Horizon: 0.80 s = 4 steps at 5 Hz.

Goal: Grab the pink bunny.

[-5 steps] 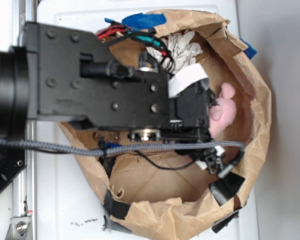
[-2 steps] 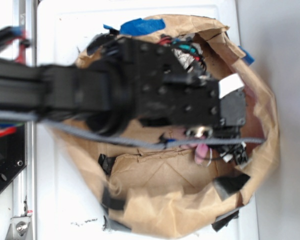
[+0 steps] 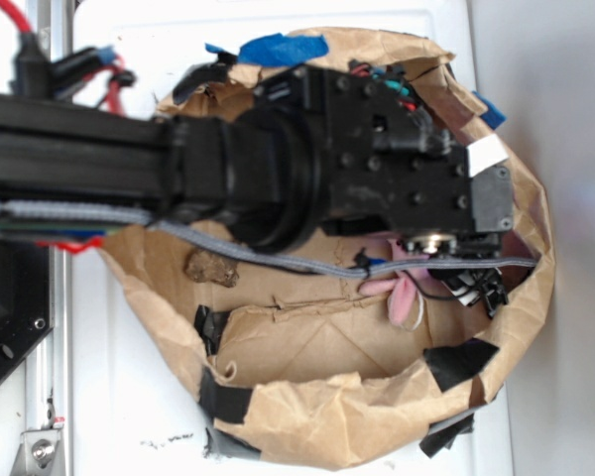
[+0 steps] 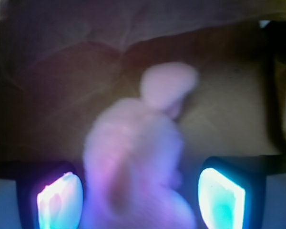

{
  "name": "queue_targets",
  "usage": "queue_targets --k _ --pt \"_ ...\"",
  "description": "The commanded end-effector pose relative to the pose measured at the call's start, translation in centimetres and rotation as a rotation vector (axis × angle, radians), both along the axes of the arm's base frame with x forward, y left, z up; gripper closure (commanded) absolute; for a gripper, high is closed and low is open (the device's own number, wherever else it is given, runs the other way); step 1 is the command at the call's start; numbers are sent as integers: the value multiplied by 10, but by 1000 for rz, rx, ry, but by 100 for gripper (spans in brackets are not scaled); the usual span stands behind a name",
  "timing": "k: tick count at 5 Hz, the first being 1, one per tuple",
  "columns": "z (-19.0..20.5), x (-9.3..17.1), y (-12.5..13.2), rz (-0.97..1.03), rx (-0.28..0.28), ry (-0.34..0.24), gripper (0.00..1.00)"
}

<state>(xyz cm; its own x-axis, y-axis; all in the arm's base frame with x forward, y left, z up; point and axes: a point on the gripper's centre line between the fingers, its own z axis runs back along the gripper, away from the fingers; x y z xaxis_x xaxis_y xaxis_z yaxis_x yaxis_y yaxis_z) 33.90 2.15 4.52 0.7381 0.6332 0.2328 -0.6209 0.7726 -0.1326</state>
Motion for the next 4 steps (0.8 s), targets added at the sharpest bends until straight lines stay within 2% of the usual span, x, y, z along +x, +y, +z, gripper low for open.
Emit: queue_targets --k 1,2,3,4 --pt "2 16 16 -11 36 -47 25" --pt "18 -4 7 -73 29 -49 100" --pt "35 -18 6 -130 16 -28 100" --pt "70 -43 5 -233 -33 18 100"
